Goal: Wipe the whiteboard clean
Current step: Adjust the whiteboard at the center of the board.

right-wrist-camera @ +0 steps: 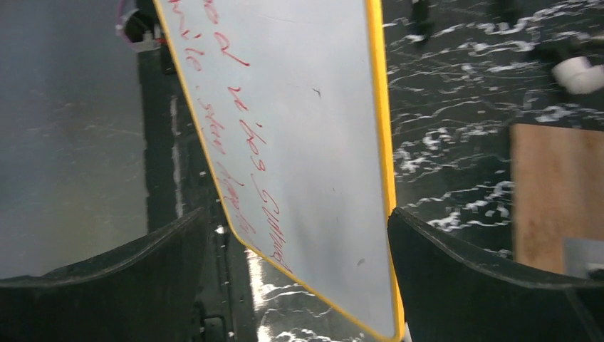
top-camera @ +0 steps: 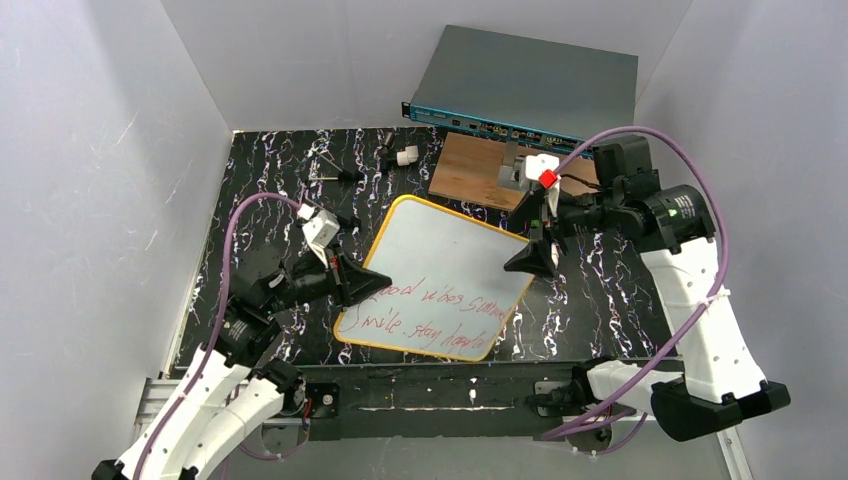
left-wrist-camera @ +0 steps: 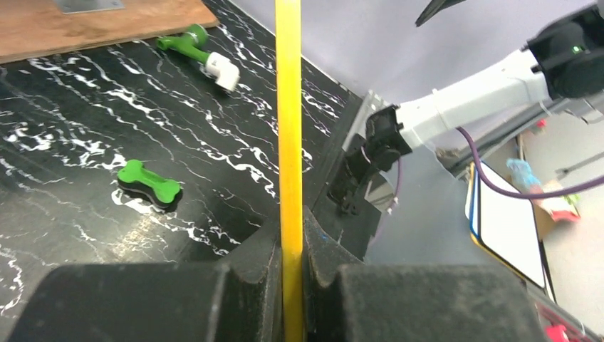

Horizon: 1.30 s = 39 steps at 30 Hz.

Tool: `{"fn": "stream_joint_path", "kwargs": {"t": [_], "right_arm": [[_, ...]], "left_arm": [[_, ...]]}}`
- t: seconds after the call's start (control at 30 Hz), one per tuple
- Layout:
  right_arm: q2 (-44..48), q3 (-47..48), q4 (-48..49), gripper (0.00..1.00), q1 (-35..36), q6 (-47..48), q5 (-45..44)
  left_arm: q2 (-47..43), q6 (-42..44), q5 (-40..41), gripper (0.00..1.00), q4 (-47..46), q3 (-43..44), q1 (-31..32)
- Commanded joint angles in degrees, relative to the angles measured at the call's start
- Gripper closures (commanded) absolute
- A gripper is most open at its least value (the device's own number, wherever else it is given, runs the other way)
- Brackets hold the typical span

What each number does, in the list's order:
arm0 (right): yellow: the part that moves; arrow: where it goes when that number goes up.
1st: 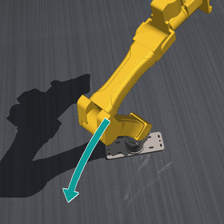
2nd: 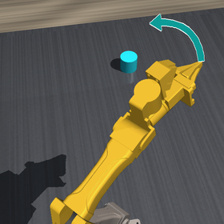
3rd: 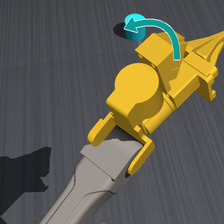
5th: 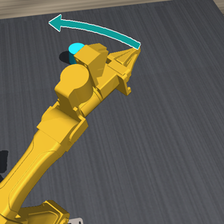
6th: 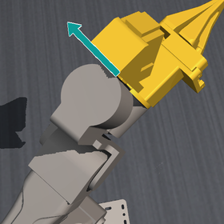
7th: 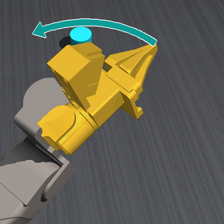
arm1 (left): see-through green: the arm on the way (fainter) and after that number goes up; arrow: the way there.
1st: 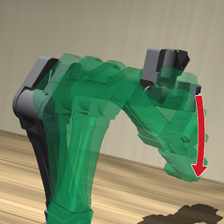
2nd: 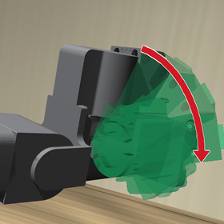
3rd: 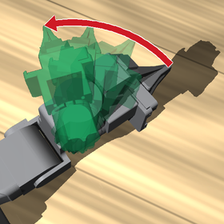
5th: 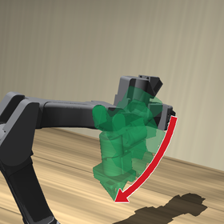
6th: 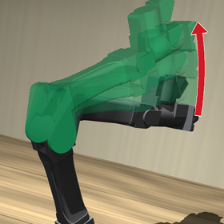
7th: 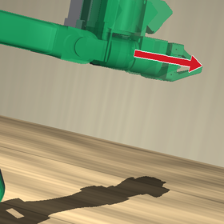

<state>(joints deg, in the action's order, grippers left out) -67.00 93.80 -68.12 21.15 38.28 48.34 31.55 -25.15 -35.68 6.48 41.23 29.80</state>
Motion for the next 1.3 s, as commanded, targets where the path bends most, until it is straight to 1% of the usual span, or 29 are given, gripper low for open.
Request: {"fn": "stream_joint_path", "kwargs": {"t": [0.0, 0.07, 0.17, 0.23, 0.33, 0.4, 0.43, 0.5, 0.53, 0.57, 0.6, 0.67, 0.73, 0.83, 0.9, 0.93, 1.03, 1.17, 1.27], "right_arm": [[-2.3, -3.6, -6.2, 0.02, -0.2, 6.1, 8.9], [-4.3, -4.2, -7.7, 0.03, 0.3, 7.7, 9.8], [-7.0, -2.9, -7.6, 0.05, 0.7, 6.8, 8.9], [-8.3, -2.0, -7.7, 0.07, 1.0, 6.3, 9.8], [-9.7, -2.4, -7.2, 0.13, 2.8, 4.7, 11.0], [-10.3, -2.5, -6.6, 0.19, 3.9, 3.8, 8.7], [-10.4, -1.4, -6.6, 0.20, 3.5, 3.4, 8.4], [-10.3, 2.6, -9.8, 0.19, 1.5, 5.2, 11.1], [-10.5, 5.8, -14.0, 0.17, 0.5, 8.2, 13.2], [-10.8, 8.8, -18.8, 0.16, -0.1, 13.6, 14.8], [-10.7, 11.3, -22.8, 0.15, -0.5, 15.1, 15.9], [-9.5, 12.5, -23.1, 0.13, -0.9, 15.1, 15.7], [-8.4, 10.8, -20.9, 0.13, -1.5, 12.9, 15.1], [-6.0, 3.2, -7.2, 0.13, -2.6, -0.7, 7.0], [-6.0, -1.4, -1.1, 0.13, -3.0, -6.2, 1.3], [-6.2, -3.3, 0.5, 0.13, -3.0, -7.3, 0.2], [-7.6, -7.0, 3.1, 0.14, -3.0, -8.2, 0.6], [-9.7, -7.3, 2.9, 0.14, -3.0, -7.5, 1.4], [-10.6, -8.0, 0.7, 0.18, -2.8, -4.8, 6.9]], "left_arm": [[2.9, 1.8, -10.3, 1.00, -10.9, 5.6, 0.1], [4.2, 1.6, -11.9, 1.00, -13.5, 5.0, 0.1], [5.6, -0.2, -13.4, 1.00, -18.1, 3.5, 0.1], [6.2, -0.8, -13.7, 1.00, -19.3, 3.0, 0.1], [6.6, -0.9, -13.8, 1.00, -20.8, 2.2, 0.1], [6.8, -0.9, -14.1, 1.00, -21.3, 1.9, 0.1], [7.0, -0.4, -14.1, 1.00, -20.5, 2.2, 0.1], [6.8, 0.7, -13.7, 1.00, -17.9, 2.5, 0.0], [6.5, 1.3, -13.1, 1.00, -16.8, 2.4, 0.1], [6.4, 1.9, -12.4, 1.00, -15.6, 2.3, 0.0], [6.4, 2.4, -12.1, 1.00, -14.5, 2.2, 0.0], [6.6, 2.6, -11.5, 1.00, -13.7, 1.7, -0.2], [6.8, 2.2, -11.1, 1.00, -14.4, 1.1, -0.2], [7.2, 1.6, -11.4, 1.00, -16.7, 0.6, -0.2], [7.3, 1.2, -11.7, 1.00, -18.6, 0.2, -0.2], [7.4, 0.9, -11.9, 1.00, -19.4, 0.0, -0.2], [8.0, 0.1, -12.8, 1.00, -20.9, 0.1, -0.2], [8.1, -0.3, -13.2, 1.00, -21.7, 0.0, -0.2], [8.2, -0.4, -12.7, 1.00, -22.4, -0.6, -0.2]]}}
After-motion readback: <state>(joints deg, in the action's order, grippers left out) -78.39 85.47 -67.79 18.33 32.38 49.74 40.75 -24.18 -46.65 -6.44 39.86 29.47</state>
